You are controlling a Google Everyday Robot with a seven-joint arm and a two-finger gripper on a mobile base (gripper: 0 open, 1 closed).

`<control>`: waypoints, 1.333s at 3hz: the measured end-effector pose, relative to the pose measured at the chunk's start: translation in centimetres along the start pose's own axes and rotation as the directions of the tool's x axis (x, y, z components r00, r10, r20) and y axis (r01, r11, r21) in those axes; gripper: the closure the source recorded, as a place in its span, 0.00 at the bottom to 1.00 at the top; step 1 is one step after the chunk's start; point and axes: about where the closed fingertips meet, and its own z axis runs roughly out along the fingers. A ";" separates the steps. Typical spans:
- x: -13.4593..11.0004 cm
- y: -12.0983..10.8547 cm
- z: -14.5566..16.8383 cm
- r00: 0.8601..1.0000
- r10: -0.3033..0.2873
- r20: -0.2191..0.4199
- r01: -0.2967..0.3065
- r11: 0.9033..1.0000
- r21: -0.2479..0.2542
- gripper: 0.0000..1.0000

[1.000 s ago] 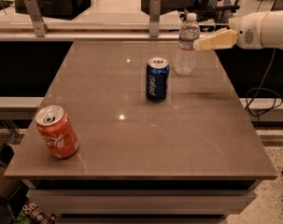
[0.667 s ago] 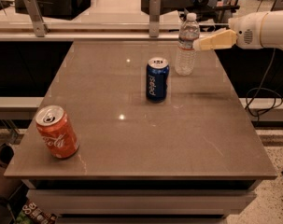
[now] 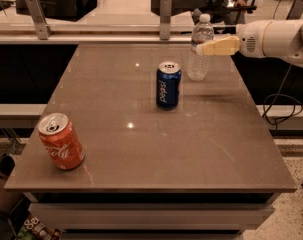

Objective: Move water bottle near coke can

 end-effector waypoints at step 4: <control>0.8 2.5 4.0 0.989 0.082 0.120 -0.078 0.996 -0.039 0.63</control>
Offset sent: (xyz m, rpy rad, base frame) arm 0.0078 0.0316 -0.0106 0.1413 -0.0530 -0.0116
